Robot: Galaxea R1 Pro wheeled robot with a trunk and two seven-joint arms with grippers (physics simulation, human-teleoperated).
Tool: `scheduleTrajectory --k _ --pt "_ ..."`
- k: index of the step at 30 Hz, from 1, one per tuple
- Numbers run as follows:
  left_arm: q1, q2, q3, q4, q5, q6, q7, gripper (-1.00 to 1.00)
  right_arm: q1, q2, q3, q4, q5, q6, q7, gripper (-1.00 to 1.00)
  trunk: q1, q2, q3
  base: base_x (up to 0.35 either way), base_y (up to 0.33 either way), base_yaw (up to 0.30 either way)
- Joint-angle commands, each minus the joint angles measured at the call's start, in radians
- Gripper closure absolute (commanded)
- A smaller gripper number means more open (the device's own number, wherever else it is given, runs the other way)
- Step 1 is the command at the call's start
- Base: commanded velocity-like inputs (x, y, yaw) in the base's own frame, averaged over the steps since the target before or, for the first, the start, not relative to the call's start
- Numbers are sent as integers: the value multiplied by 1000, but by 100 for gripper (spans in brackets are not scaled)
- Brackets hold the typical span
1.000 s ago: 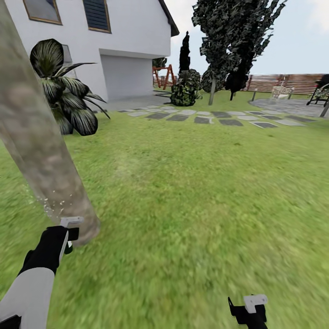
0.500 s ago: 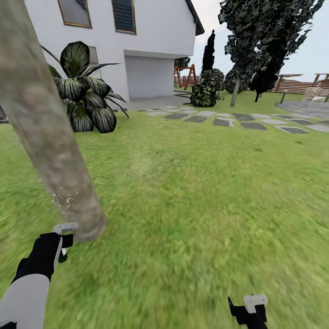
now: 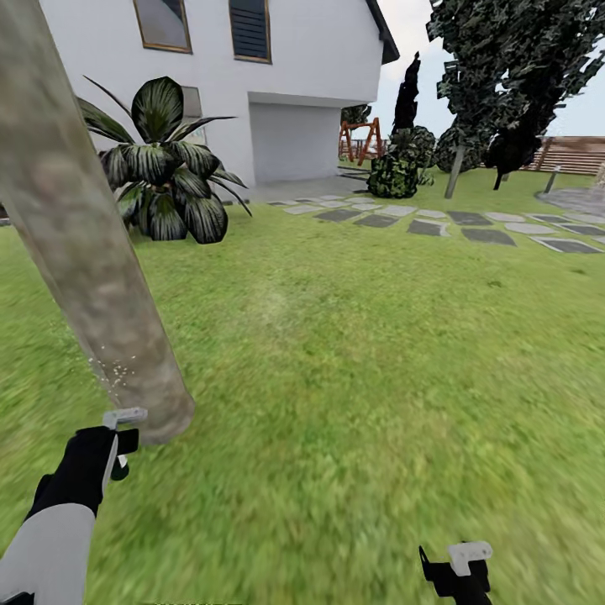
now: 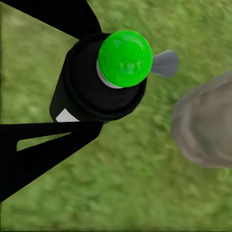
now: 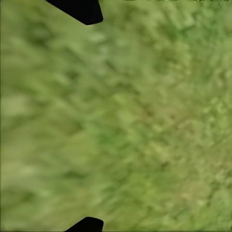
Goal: In the garden, pick up the pesticide atomizer on the floor and spray pesticide onto both trees until each tree trunk is fully covered.
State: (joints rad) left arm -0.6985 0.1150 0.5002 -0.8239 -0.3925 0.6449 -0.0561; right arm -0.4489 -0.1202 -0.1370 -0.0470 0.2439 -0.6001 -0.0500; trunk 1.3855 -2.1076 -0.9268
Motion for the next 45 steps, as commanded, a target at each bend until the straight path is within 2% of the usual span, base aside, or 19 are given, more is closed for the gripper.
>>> scheduleTrajectory --k 1,6,9,13,15,18,20,28,35,39,45 --pt "-1 -2 1 1 -10 4 -8 100 -1 0 -6 1 10 -3 -5 -100 0 0 -1 5 -68 206" --pt "-24 0 -2 0 -9 36 -14 100 -1 -1 -7 -2 9 -3 -7 -100 0 0 -1 1 -14 260" --pt "-108 0 -4 7 -9 116 -14 100 -1 -1 -7 -2 9 -3 -8 -100 0 0 -1 0 -1 274" --pt "-184 2 -6 7 -11 210 -27 100 -1 -1 -7 -2 9 -3 -8 -100 0 0 -1 0 0 274" --pt "-208 4 -30 -1 -13 226 -36 100 -1 -1 -7 -2 9 -3 -8 -100 0 0 -1 0 0 274" --pt "-208 4 -87 -6 -13 230 -39 100 -1 -1 -7 -2 9 -3 -8 -100 0 0 -1 0 0 241" --pt "-215 2 -99 -9 -11 231 -39 100 -1 -1 -7 -2 9 -3 -8 -100 0 0 -1 61 -9 42" --pt "-252 -6 -102 -32 -11 231 -38 100 -1 -4 -6 -1 9 -3 -8 -100 0 0 -1 226 -140 3" --pt "-255 0 -103 -37 -12 231 -37 100 -1 -4 -7 -2 9 -3 -8 -100 0 0 -1 5 -271 0" --pt "-256 0 -103 -76 -12 236 -37 100 -1 -3 -6 -2 9 -3 -8 -100 0 0 -1 0 -273 6" --pt "-256 -4 -103 -90 -11 267 -37 100 -1 -3 -6 -1 9 -3 -8 -100 0 0 -1 21 -273 215"
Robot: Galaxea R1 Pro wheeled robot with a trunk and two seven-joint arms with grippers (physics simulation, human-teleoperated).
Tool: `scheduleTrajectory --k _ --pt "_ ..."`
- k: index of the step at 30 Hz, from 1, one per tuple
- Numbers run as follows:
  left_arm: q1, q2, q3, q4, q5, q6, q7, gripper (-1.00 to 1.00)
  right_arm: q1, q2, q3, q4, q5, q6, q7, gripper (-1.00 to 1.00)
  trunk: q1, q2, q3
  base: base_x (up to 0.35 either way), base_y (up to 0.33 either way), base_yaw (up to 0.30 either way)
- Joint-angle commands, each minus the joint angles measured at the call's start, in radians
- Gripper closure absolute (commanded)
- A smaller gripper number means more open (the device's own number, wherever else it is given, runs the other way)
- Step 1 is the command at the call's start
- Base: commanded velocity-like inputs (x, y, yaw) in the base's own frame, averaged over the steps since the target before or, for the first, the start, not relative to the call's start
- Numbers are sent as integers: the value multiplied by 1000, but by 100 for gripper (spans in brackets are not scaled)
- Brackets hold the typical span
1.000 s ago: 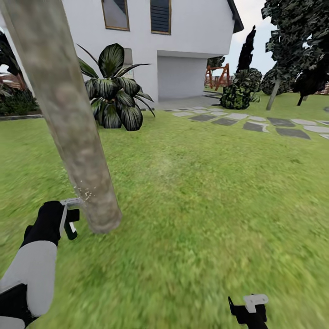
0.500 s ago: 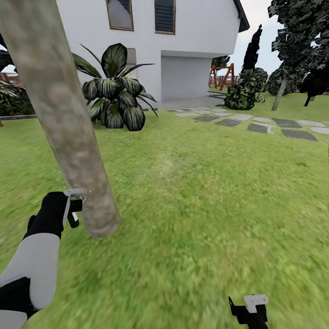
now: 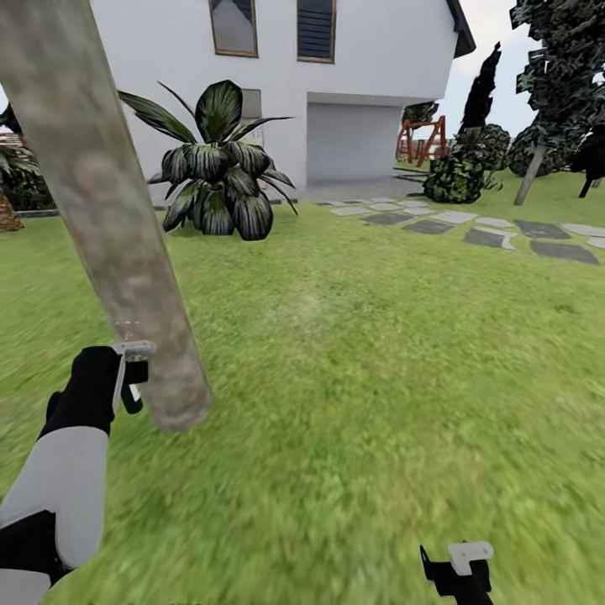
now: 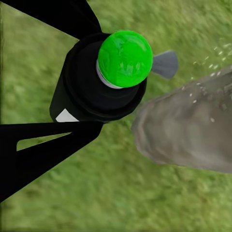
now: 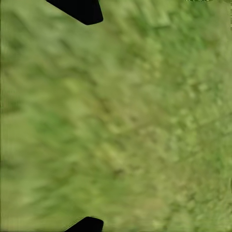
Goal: In the garden, pick up the pesticide atomizer on the floor and spray pesticide onto both trees until each tree trunk is fully covered.
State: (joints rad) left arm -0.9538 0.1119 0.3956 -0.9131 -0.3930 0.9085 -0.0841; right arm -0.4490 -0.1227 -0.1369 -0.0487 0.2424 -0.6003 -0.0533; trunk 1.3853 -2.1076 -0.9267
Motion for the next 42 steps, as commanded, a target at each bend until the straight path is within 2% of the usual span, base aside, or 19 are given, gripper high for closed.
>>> scheduleTrajectory --k 1,5,18,31,35,42 --pt "-1 -2 2 -1 -11 4 -9 100 0 0 -6 1 11 -3 -5 -100 0 0 -1 111 -273 274" --pt "4 -4 2 -1 -10 4 -9 100 0 0 -6 1 11 -3 -5 -100 0 0 -1 149 -261 207" --pt "15 -5 2 0 -10 3 -8 100 0 0 -6 0 11 -3 -5 -100 0 0 -1 196 -223 13" --pt "25 4 1 10 -10 -3 -9 100 0 1 -6 1 11 -3 -5 -100 0 0 -1 169 -244 264" --pt "59 -2 3 14 -10 -8 -11 100 0 1 -6 1 11 -3 -4 -100 0 0 -1 161 -245 277" --pt "63 -4 3 12 -10 -8 -11 100 0 1 -6 0 11 -3 -4 -100 0 0 -1 25 -270 216"
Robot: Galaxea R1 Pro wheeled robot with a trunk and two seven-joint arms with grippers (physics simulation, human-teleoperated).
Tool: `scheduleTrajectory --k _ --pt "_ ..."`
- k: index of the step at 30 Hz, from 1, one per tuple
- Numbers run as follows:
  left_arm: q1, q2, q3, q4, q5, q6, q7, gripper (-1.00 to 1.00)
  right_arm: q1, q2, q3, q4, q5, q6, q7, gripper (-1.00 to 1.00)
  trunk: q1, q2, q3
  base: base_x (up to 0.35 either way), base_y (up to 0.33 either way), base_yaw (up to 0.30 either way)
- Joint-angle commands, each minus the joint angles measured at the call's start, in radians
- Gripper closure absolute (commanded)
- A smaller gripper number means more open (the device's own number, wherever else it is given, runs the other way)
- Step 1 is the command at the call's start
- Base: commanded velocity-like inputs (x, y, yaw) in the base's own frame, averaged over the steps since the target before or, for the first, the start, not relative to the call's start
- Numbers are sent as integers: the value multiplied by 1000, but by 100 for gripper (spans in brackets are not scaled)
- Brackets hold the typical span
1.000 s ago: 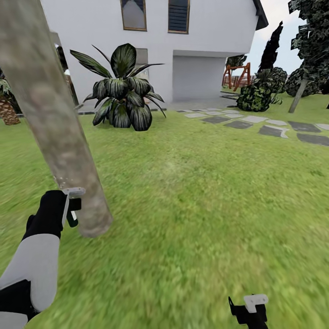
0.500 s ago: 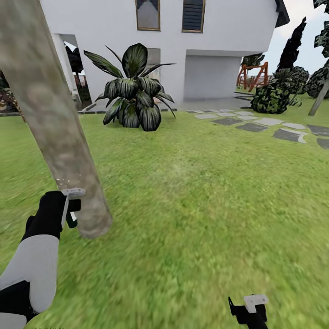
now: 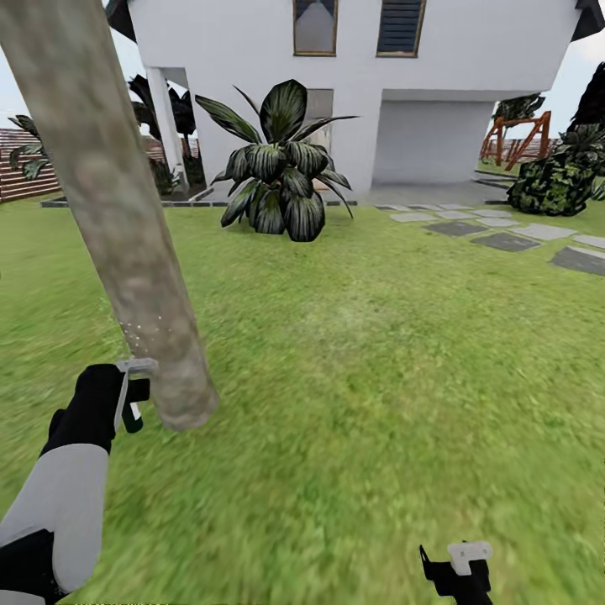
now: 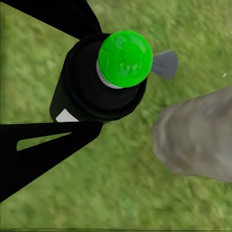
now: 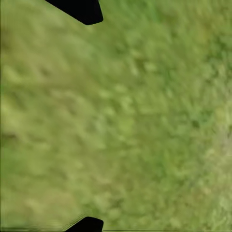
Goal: In the garden, pick up the pesticide atomizer on the floor and spray pesticide onto both trees until each tree trunk is fully covered.
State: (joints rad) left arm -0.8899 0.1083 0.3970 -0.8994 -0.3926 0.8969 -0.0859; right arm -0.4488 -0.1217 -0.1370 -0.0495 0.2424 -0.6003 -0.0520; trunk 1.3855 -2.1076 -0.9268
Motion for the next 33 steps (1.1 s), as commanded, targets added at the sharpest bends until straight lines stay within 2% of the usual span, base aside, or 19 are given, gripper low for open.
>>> scheduleTrajectory --k 1,11,16,18,22,29,33 --pt "-1 -1 2 -1 -11 4 -9 100 -1 0 -6 1 11 -3 -5 -100 0 0 -1 1 -274 40" --pt "1 4 2 0 -11 4 -9 100 -1 -1 -7 0 11 -3 -6 -100 0 0 -1 60 -274 2" --pt "62 17 9 0 -13 -4 -9 100 -1 -1 -6 1 11 -3 -5 -100 0 0 -1 139 -274 4" --pt "92 13 5 1 -11 -22 -9 100 -1 0 -6 1 11 -3 -6 -100 0 0 -1 140 -274 189" --pt "97 7 9 -6 -10 -37 -9 100 -1 0 -6 1 11 -3 -6 -100 0 0 -1 160 -260 262" --pt "97 25 36 -11 -9 -41 -11 100 -1 0 -6 2 11 -3 -6 -100 0 0 -1 295 -77 276" --pt "97 13 34 2 -8 -42 -10 100 -1 0 -6 2 11 -3 -6 -100 0 0 -1 287 -79 265"
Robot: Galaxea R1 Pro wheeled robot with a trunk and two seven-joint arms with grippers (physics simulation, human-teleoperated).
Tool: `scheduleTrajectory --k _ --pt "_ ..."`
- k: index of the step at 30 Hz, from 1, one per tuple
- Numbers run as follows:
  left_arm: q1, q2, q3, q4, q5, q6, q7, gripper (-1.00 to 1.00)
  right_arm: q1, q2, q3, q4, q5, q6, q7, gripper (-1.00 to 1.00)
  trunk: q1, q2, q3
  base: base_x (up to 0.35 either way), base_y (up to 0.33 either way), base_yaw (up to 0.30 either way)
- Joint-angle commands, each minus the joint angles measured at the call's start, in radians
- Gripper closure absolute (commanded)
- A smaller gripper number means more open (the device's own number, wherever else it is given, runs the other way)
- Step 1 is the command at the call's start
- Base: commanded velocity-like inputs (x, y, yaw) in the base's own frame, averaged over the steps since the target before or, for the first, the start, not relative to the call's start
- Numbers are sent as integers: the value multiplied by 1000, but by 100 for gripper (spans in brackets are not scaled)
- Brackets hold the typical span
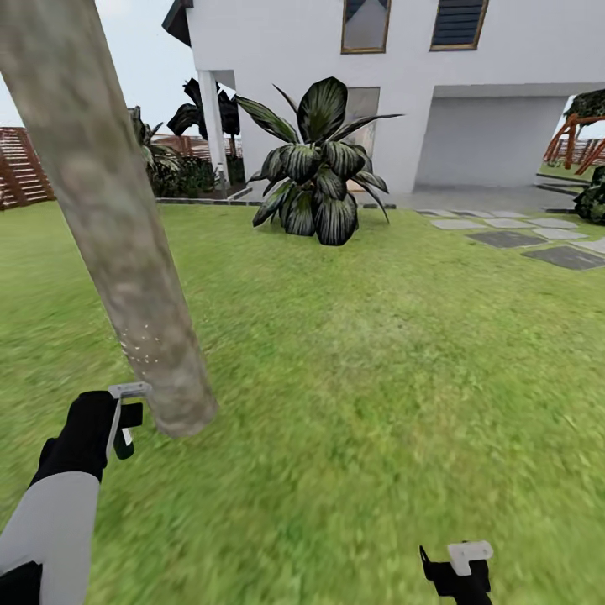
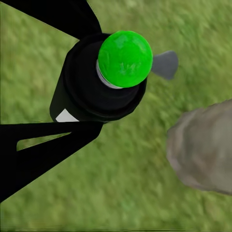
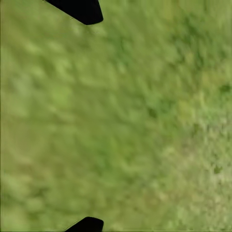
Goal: In the garden, pick up the pesticide atomizer on the floor and spray pesticide onto both trees until each tree trunk is fully covered.
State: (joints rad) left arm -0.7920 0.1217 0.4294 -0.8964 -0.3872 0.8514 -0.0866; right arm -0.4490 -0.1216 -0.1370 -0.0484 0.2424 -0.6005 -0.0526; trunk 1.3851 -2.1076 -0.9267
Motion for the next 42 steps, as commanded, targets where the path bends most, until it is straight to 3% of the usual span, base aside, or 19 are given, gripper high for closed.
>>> scheduleTrajectory --k 1,9,15,27,42 --pt "-1 -5 1 0 -13 3 -9 100 0 0 -6 1 11 -3 -5 -100 0 0 -1 146 -216 120" --pt "-1 -16 2 -1 -12 3 -9 100 0 -1 -6 0 11 -3 -5 -100 0 0 -1 -20 -266 14" --pt "-1 -13 2 -1 41 0 -9 100 0 -1 -6 1 11 -2 -5 -100 0 0 -1 -106 -273 10" --pt "-1 -11 -7 -1 44 -2 -9 100 0 0 -6 0 11 -3 -5 -100 0 0 -1 67 -270 232" --pt "-1 -12 -8 -7 44 -2 -8 100 0 -1 -6 0 11 -4 -6 -100 0 0 -1 163 -262 8"
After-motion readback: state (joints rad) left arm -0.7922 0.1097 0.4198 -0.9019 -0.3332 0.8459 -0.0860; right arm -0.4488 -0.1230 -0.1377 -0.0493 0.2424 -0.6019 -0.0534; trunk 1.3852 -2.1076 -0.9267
